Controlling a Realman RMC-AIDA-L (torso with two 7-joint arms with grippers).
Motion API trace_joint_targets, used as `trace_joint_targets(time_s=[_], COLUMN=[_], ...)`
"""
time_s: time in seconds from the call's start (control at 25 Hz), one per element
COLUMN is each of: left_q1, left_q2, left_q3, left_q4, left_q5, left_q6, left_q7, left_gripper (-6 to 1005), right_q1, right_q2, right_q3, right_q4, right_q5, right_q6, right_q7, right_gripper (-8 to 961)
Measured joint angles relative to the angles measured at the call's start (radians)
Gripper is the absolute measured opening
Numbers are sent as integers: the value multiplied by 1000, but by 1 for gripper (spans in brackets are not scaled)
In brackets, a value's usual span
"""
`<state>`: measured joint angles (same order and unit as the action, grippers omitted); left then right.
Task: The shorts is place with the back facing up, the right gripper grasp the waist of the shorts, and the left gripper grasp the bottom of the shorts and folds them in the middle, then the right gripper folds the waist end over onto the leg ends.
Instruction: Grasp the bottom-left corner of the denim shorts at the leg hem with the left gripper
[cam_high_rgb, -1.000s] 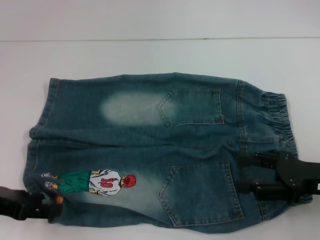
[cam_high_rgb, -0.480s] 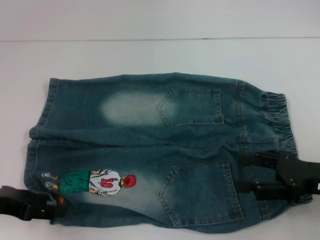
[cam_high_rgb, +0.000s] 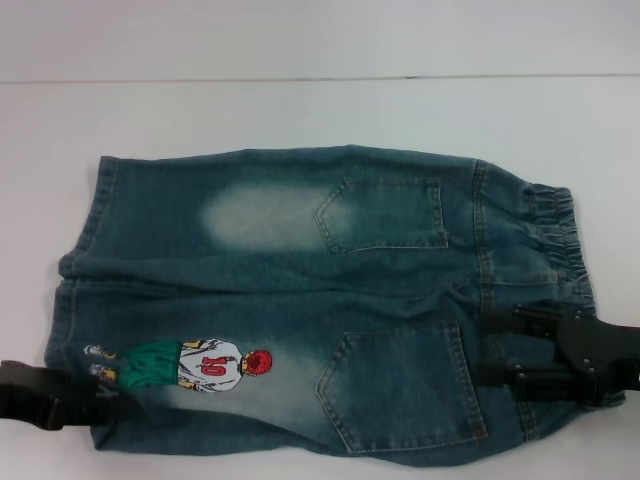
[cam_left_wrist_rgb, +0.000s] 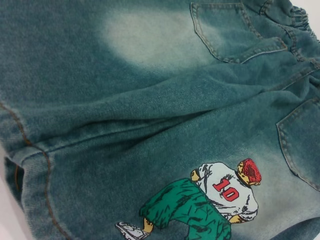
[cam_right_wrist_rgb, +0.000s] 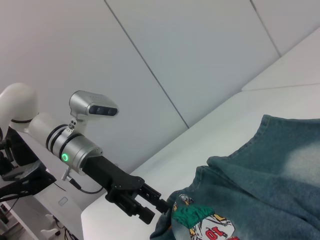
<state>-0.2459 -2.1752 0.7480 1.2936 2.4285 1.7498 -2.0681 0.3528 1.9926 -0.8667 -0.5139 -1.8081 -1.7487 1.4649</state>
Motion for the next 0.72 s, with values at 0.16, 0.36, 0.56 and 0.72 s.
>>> trace_joint_targets(time_s=[0.16,0.36,0.56,0.72], left_q1=[0,5,6,6], left_q2=[2,3,6,5], left_q3=[-1,4,5,8], left_q4=[-4,0,10,20], left_q5=[-1,8,25,45], left_q6=[0,-4,-5,-6], left_q7=[0,7,10,4], left_gripper=[639,549,364,318], right_q1=[0,0,-1,-1], right_q2=[1,1,1,1], right_q3=[0,0,0,0], right_q4=[0,0,0,0], right_q5=[0,0,-1,-1], right_q6=[0,0,0,0], right_q7=[0,0,0,0], right_gripper=[943,943,942,943])
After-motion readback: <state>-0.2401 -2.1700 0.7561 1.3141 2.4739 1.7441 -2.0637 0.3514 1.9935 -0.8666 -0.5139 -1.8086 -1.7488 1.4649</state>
